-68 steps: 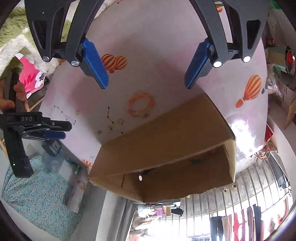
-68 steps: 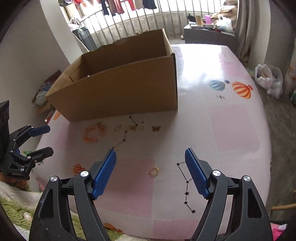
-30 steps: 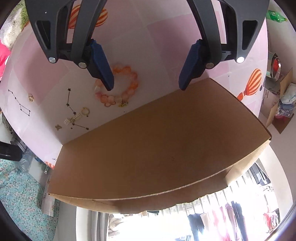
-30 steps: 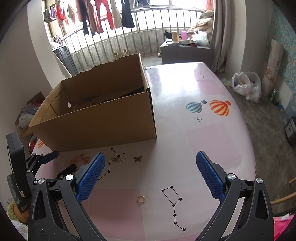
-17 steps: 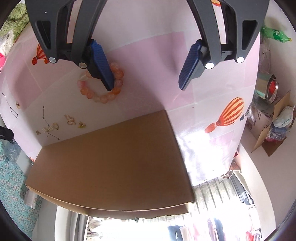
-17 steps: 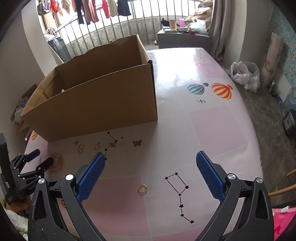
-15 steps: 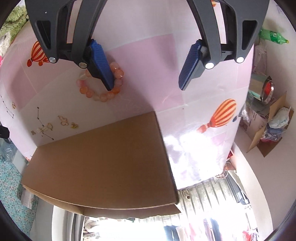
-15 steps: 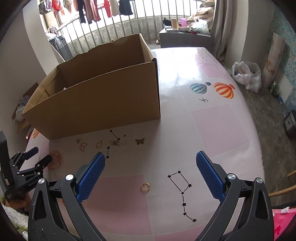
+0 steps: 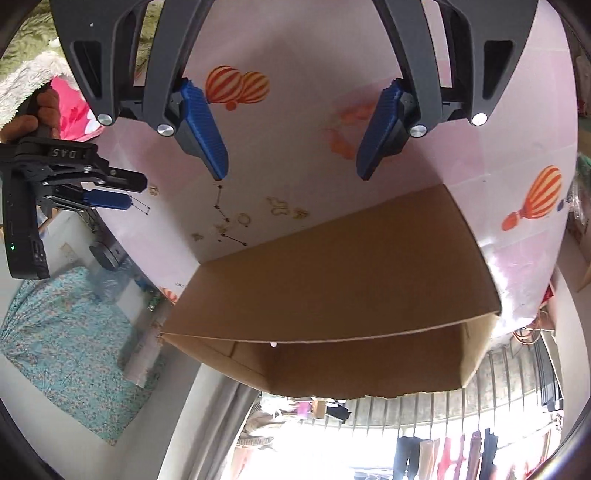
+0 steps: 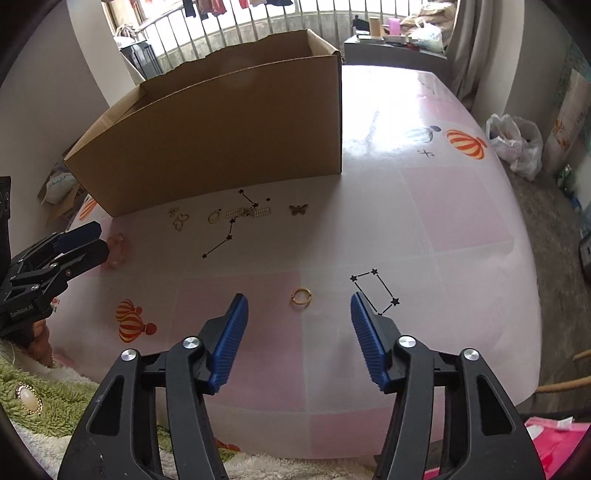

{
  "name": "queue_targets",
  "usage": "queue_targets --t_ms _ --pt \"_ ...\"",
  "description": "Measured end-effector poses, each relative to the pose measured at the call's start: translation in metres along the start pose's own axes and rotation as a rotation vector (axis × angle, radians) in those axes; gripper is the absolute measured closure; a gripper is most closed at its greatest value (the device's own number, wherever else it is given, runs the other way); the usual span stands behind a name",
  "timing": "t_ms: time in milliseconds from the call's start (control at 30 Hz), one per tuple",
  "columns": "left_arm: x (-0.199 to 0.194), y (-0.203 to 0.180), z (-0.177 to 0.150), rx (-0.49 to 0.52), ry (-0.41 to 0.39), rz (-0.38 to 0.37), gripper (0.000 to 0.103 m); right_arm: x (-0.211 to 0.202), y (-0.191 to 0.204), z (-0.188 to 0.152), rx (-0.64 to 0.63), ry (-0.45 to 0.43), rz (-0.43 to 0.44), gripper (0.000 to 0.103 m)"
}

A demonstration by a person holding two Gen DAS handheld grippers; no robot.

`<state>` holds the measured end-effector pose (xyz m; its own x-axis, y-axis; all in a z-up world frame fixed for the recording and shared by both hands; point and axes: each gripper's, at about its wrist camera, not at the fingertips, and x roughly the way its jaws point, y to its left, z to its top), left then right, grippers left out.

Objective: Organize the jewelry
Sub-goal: 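Move the right gripper to the small gold ring and close on it, then hold the gold ring in the right gripper and lift it off the table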

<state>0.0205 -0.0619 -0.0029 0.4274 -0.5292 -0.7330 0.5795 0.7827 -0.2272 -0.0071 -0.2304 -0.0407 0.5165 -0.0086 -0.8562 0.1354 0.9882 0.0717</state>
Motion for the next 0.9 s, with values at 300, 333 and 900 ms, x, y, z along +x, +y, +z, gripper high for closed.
queue_targets --t_ms 300,333,900 --pt "0.025 -0.019 0.001 0.061 0.053 0.030 0.057 0.013 -0.007 -0.004 -0.011 0.012 0.005 0.085" --pt "0.028 -0.019 0.002 0.063 0.058 0.034 0.059 0.014 -0.007 -0.003 -0.010 0.011 0.006 0.088" --pt "0.041 -0.020 0.004 0.093 0.085 0.065 0.067 0.027 0.016 0.013 -0.065 -0.028 0.139 0.094"
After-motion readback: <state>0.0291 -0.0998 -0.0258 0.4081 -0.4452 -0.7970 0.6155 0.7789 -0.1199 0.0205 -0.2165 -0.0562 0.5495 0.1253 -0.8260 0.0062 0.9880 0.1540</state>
